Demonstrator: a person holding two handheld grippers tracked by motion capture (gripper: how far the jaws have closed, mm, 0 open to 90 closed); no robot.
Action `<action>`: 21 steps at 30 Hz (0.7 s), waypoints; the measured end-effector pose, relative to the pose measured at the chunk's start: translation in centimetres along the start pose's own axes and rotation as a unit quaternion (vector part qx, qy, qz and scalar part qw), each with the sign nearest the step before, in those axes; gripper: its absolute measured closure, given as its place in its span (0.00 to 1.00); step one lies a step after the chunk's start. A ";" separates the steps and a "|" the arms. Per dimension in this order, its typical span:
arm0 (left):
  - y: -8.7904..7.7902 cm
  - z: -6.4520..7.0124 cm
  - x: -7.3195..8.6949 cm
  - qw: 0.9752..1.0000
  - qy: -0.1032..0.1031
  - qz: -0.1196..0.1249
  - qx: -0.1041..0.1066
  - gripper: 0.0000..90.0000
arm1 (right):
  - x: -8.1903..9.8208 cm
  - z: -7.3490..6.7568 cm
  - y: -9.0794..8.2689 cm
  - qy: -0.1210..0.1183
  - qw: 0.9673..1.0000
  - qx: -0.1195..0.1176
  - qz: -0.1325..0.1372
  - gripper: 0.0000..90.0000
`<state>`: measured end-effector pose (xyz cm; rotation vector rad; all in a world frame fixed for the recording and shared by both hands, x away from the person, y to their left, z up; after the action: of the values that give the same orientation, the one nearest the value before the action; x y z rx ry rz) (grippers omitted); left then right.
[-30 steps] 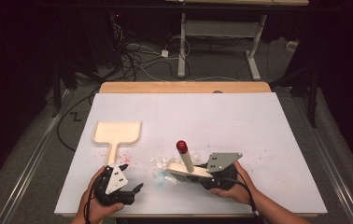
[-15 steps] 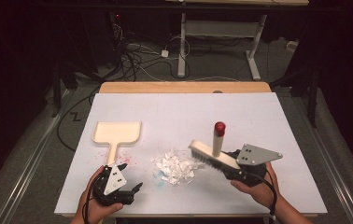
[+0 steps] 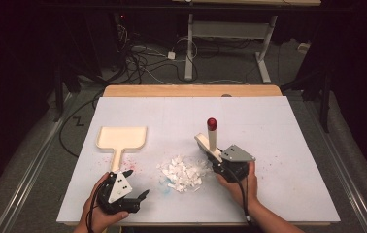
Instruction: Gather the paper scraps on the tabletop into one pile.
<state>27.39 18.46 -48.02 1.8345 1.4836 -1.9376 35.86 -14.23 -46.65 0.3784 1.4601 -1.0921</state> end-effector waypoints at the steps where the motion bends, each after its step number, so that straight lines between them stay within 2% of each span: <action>1: 0.0 0.0 0.0 1.000 0.001 0.002 0.001 0.20 | -0.1 -0.7 0.2 -0.008 1.000 0.000 -0.002 0.75; 4: -0.1 0.0 -0.1 1.000 0.001 0.006 0.003 0.20 | -0.3 -2.7 0.7 -0.007 1.000 -0.017 0.001 0.75; 6: 0.0 0.0 -0.2 1.000 0.005 0.006 0.004 0.20 | -0.4 -3.9 1.0 -0.024 1.000 -0.016 -0.001 0.75; 12: -0.1 0.0 -0.2 1.000 0.003 0.008 0.003 0.20 | -1.3 -5.8 1.4 -0.023 0.999 -0.042 0.014 0.75; 15: -0.1 -0.1 -0.2 1.000 0.004 0.007 0.003 0.20 | -1.7 -6.8 1.7 -0.033 0.998 -0.053 0.020 0.75; 18: -0.1 0.0 -0.2 1.000 0.003 0.006 0.002 0.20 | -1.9 -6.9 1.9 -0.039 0.997 -0.054 0.026 0.75; 21: 0.0 0.0 -0.1 1.000 0.002 0.004 0.002 0.20 | -2.5 -5.8 1.3 -0.027 0.997 -0.056 0.041 0.75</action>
<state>27.43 18.43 -47.94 1.8448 1.4739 -1.9352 33.96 -8.16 -45.77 0.3255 1.4381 -0.9437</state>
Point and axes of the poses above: each handheld gripper's, and its own axes: y roughly forward along the jaws, x roughly out of its underside, z roughly to its right, the point moved 2 cm from there along y, roughly forward along the jaws, and after that the axes turned 4 degrees about z, right-handed, at the moved point
